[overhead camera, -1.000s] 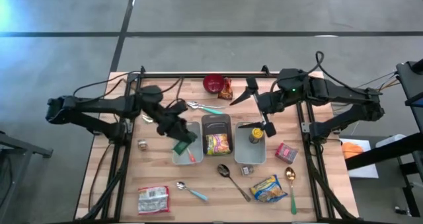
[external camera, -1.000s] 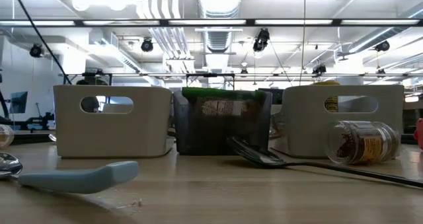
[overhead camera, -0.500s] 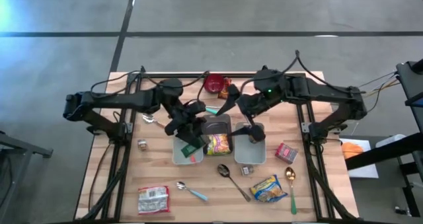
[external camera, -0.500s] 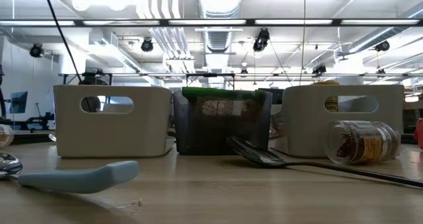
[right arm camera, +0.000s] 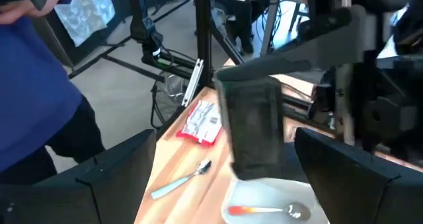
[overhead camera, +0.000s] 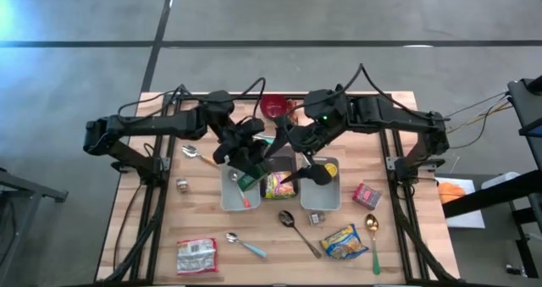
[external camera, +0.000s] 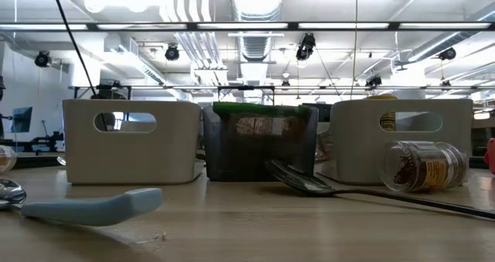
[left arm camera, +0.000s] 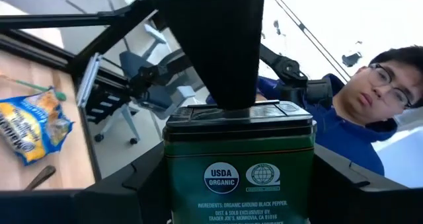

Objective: Pick & Place Food Item
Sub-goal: Put the black seasoning can into the right gray bin

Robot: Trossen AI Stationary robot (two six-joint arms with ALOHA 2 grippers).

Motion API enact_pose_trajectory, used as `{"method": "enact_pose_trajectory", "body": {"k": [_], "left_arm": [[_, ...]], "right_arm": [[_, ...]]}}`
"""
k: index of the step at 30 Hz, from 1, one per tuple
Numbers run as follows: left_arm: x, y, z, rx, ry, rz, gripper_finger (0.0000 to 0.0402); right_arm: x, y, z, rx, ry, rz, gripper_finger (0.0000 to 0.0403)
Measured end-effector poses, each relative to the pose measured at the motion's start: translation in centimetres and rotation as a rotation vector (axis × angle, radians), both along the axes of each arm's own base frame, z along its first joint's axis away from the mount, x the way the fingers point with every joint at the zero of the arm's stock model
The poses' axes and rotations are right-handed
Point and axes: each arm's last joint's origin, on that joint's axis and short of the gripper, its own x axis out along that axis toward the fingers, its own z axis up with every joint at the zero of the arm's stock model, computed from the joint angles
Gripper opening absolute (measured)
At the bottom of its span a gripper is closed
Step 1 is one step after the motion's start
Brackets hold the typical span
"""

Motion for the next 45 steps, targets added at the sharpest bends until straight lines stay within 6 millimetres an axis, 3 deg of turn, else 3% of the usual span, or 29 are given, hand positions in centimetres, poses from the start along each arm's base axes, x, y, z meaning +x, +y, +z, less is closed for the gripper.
{"method": "enact_pose_trajectory", "body": {"k": [20,31,40,45], "left_arm": [[-0.1,0.7,0.9,0.026,-0.118,0.009,0.0249],[-0.1,0.9,1.1,0.04,-0.154,0.017,0.0249],[-0.2,0.9,1.1,0.042,-0.162,-0.002,0.0249],[-0.2,0.9,1.1,0.049,-0.17,0.006,0.0249]], "right_arm": [[2.5,0.3,0.5,0.0,-0.041,-0.001,0.0354],[2.5,0.1,0.5,-0.014,-0.048,-0.025,0.0218],[2.5,0.1,0.5,-0.027,-0.053,-0.019,0.013],[2.5,0.2,0.4,-0.039,-0.058,-0.009,0.0122]]}}
